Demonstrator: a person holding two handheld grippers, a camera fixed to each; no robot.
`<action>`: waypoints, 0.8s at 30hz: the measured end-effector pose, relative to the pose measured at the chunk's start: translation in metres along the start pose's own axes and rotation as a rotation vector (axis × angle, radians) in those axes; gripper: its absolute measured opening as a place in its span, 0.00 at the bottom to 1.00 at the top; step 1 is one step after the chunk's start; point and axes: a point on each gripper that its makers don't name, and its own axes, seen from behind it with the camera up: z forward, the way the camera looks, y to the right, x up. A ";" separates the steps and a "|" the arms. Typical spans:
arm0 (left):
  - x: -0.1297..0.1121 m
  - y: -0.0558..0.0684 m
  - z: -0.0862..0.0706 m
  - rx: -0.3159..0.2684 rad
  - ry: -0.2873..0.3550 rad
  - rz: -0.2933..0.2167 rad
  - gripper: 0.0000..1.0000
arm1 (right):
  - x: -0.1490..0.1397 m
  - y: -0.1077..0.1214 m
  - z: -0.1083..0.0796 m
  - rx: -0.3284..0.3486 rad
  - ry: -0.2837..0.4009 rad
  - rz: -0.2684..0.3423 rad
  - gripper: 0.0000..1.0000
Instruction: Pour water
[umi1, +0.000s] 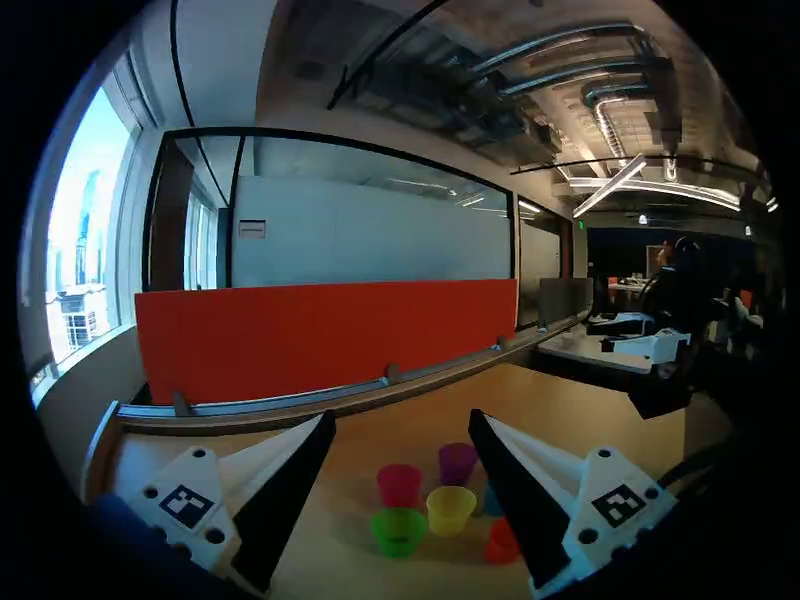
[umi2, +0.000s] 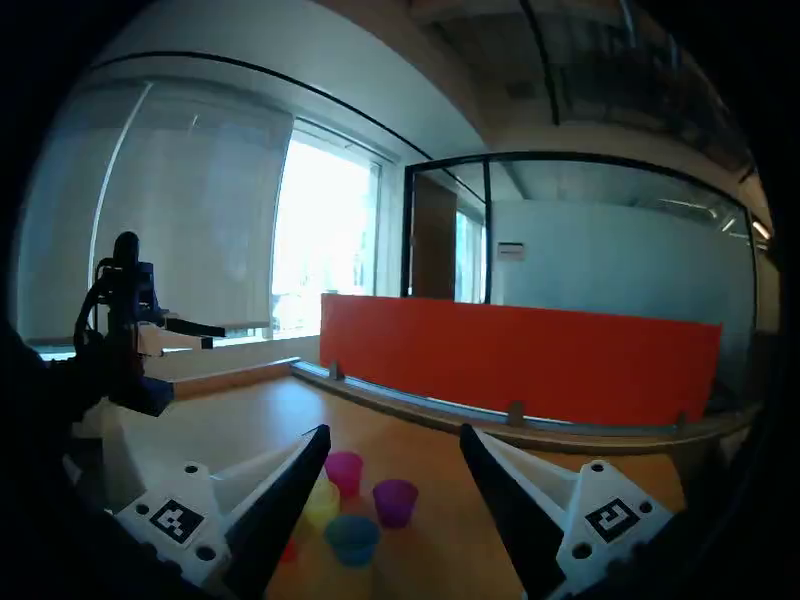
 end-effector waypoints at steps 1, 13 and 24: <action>-0.001 0.000 0.000 -0.006 -0.004 0.001 0.99 | -0.001 -0.001 0.000 0.005 -0.004 -0.002 1.00; -0.033 -0.001 0.002 -0.077 -0.103 0.034 0.99 | -0.024 -0.016 0.005 0.107 -0.102 -0.051 1.00; -0.065 -0.001 0.008 -0.165 -0.196 0.074 0.99 | -0.050 -0.023 0.011 0.186 -0.221 -0.088 1.00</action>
